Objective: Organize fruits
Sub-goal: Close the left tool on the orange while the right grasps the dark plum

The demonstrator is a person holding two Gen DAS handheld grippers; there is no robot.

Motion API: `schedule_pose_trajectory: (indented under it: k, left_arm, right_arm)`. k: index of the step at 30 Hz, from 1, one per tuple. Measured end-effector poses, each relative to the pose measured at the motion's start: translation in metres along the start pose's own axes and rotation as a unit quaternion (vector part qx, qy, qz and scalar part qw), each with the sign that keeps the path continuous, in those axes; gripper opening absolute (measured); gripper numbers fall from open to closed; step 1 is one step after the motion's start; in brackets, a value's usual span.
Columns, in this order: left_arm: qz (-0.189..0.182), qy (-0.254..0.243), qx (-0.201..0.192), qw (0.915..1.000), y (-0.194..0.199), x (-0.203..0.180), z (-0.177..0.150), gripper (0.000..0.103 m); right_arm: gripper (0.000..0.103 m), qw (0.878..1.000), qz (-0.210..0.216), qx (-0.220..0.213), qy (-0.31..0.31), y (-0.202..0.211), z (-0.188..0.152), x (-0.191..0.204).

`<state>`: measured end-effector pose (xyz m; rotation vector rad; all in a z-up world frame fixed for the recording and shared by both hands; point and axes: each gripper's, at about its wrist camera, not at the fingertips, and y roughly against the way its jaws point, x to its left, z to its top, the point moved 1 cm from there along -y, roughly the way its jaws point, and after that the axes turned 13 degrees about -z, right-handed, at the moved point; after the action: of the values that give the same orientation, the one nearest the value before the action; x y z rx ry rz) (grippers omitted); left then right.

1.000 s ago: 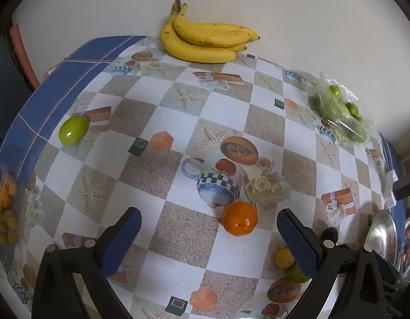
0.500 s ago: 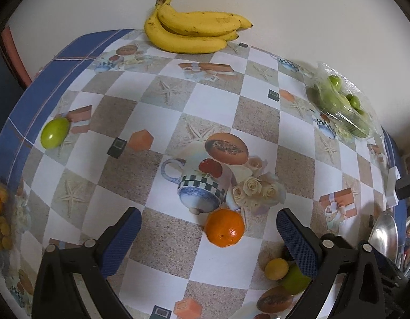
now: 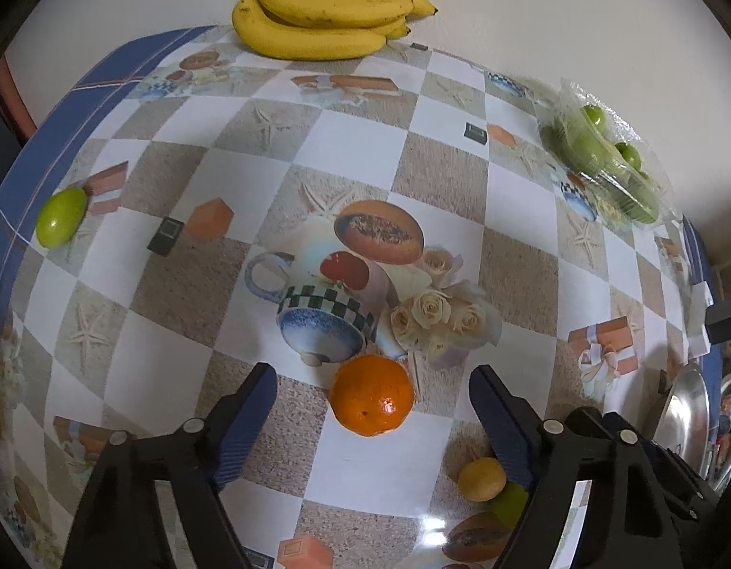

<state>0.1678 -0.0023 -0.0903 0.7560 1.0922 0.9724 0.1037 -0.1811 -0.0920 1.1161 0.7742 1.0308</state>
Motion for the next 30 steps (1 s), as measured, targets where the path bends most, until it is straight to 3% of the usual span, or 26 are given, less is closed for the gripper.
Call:
schedule_pose_trajectory:
  k: [7,13,22,30]
  left_arm:
    - [-0.005,0.007,0.008,0.9999,-0.005,0.002,-0.001,0.069]
    - [-0.004,0.009,0.014,0.9999,-0.008,0.002,-0.002,0.041]
    - [-0.013,0.001,0.001,0.9999,0.004,-0.004,0.0,0.039]
    - [-0.02,-0.014,-0.035,0.9991,0.036,-0.021,0.009,0.039]
  right_arm:
    - [0.038,1.0,0.0,0.006,-0.005,-0.005,-0.001,-0.002]
    - [0.031,1.0,0.007,0.006,-0.008,-0.005,-0.001,-0.002]
    - [0.03,1.0,0.001,-0.001,-0.007,0.0,-0.002,0.001]
    - [0.03,0.999,0.009,-0.033,-0.029,0.038,0.007,-0.01]
